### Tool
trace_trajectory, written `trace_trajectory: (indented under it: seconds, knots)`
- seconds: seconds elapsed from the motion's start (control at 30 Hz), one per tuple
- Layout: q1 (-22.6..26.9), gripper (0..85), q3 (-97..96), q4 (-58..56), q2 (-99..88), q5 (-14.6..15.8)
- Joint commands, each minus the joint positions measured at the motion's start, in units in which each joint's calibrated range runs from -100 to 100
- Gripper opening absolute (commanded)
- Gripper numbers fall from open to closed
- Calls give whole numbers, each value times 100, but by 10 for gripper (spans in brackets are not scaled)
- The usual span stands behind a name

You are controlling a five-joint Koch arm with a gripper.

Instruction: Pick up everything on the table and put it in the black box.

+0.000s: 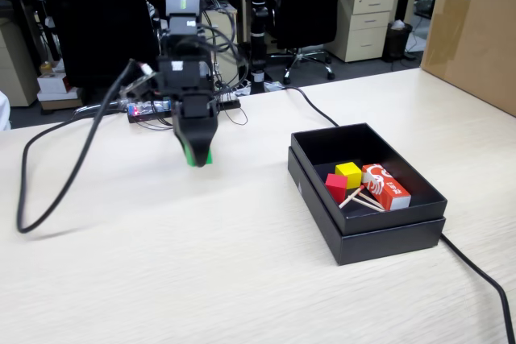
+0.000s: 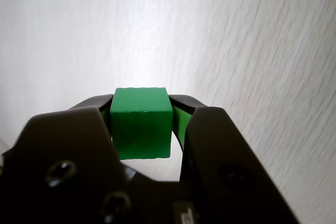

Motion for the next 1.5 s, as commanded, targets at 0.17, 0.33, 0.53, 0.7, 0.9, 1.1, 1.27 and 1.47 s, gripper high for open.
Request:
trace_trajectory:
  seconds: [0.17,0.33,0.53,0.7,0.9,1.1,1.27,1.47]
  knots:
    - [1597,9,2607,-43,586,957]
    - [1875,9,4013,-268,2640,1040]
    - [2002,9,4085,-545,4062,1074]
    - [2002,12,3949,-545,4315,1094]
    - [1983,242,3913,-847,4717,1089]
    - [1934,402,3913,-942,4866,1084]
    - [1885,432,3895,-942,4177,1104]
    - [1709,443,3659,-942,2571,1099]
